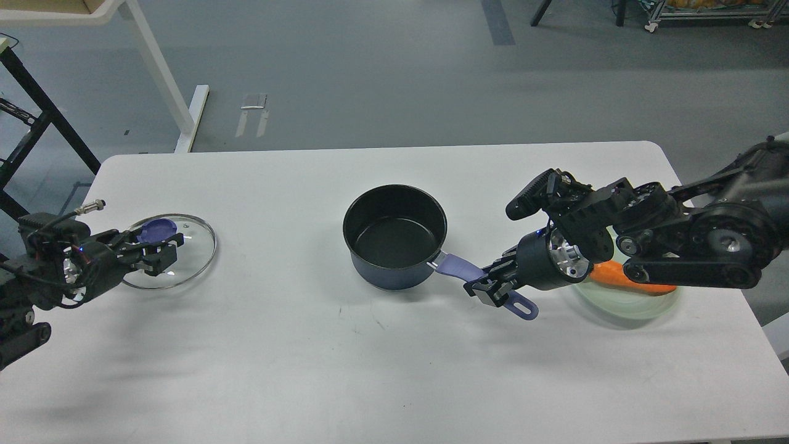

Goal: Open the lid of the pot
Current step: 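Lift the glass lid off with the left gripper and set it beside the pot, then release the lid and handle, withdrawing both grippers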

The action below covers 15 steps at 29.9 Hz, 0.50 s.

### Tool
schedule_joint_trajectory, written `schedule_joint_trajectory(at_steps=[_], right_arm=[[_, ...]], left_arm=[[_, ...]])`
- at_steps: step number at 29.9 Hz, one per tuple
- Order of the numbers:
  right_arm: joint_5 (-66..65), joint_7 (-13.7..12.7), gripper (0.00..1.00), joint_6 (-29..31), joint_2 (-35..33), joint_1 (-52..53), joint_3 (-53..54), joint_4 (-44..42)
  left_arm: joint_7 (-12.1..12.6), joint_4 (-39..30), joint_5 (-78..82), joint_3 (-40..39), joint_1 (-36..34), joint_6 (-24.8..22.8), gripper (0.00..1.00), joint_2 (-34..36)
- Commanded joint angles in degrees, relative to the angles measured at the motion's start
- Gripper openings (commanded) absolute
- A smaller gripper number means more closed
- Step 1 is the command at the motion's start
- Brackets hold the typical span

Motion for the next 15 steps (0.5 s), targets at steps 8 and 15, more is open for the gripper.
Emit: schedule_joint_trajectory(at_steps=[8,15], right_arm=[[-0.09,0.0,0.27,-0.04,0.02,-0.1,0.08,-0.1],[0.09,0.0,0.58,-0.13,0.02,-0.54,0.43,-0.19]], left_arm=[[-0.01,-0.1,-0.33,-0.08,-0.07,-0.16,0.83,-0.04],[-0.01,-0.1,-6.2,-1.04,-1.21,-0.42,0.96,0.58]])
